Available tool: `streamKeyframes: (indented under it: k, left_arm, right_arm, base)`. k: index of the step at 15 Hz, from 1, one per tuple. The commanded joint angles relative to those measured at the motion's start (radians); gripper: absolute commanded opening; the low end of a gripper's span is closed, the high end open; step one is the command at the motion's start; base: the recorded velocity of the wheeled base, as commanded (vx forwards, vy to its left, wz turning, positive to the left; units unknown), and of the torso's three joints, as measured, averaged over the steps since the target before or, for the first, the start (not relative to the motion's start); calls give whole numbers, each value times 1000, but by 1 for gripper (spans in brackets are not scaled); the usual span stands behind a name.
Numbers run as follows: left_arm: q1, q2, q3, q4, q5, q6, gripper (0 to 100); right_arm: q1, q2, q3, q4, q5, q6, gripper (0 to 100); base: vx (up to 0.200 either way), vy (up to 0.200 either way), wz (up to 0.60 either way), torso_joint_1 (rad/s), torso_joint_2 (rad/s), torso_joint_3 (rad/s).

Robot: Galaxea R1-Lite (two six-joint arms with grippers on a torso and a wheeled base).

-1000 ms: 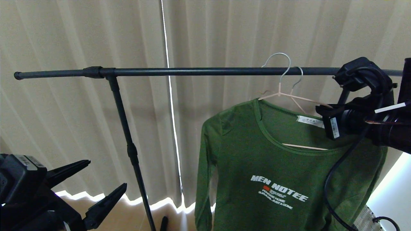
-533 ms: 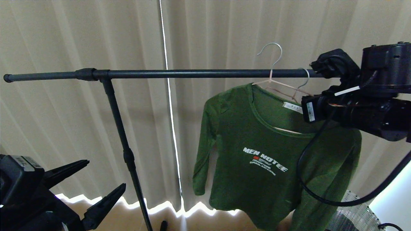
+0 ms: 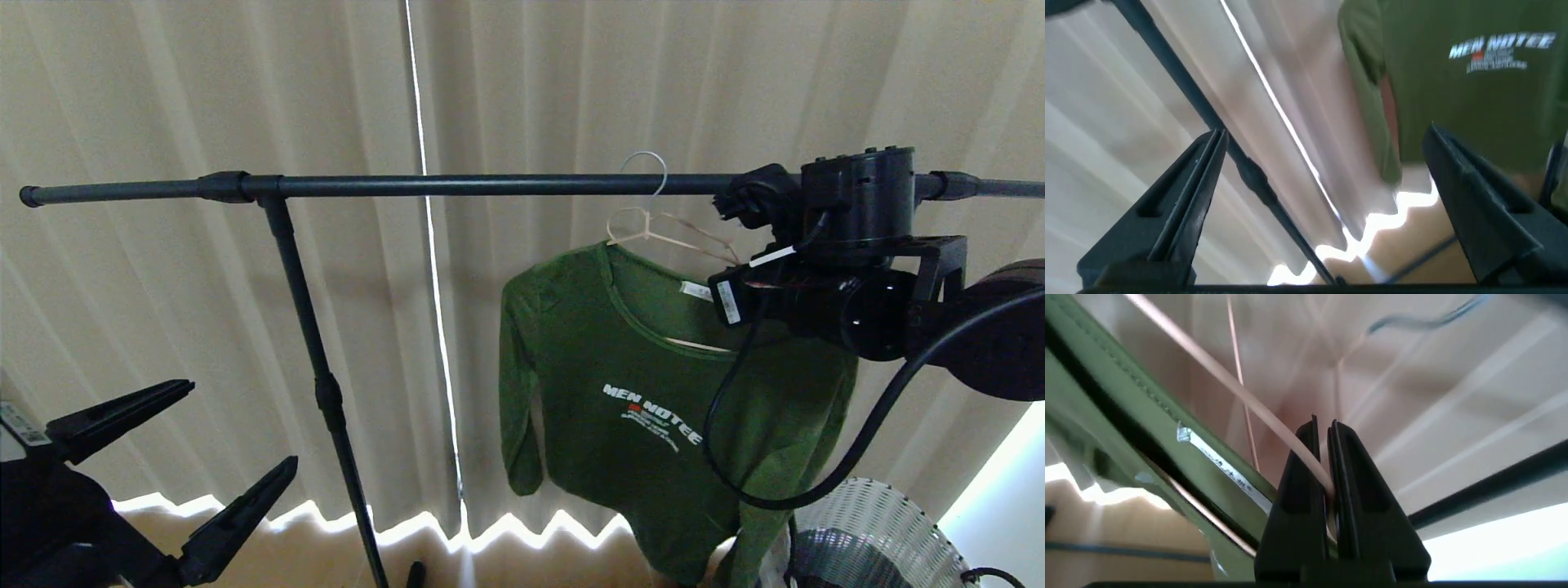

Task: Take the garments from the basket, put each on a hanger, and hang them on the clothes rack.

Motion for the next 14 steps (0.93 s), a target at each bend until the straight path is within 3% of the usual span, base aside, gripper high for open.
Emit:
streamKeyframes:
  k: [1, 3, 6, 12, 13, 14]
  left_arm:
    - [-13, -17, -2, 0, -1, 7, 100]
    - [-39, -29, -1, 0, 1, 15, 100]
    - [-44, -29, 4, 0, 1, 15, 100]
    - [-47, -22, 10, 0, -1, 18, 100]
    - [-49, -23, 8, 0, -1, 16, 100]
    - [-52, -25, 8, 0, -1, 18, 100]
  right_arm:
    - [17, 39, -8, -2, -10, 0, 0]
    - [21, 48, -33, -2, -14, 13, 0]
    - [19, 50, -42, -2, -83, 17, 0]
    - [53, 41, -13, 11, -90, 23, 0]
    - [56, 41, -13, 11, -90, 22, 100]
    - [62, 41, -13, 9, -88, 23, 100]
  base:
    - [0, 0, 0, 0, 0, 0]
    - [0, 0, 0, 0, 0, 0]
    - [0, 0, 0, 0, 0, 0]
    - [0, 0, 0, 0, 0, 0]
    - [0, 0, 0, 0, 0, 0]
    - [0, 0, 0, 0, 0, 0]
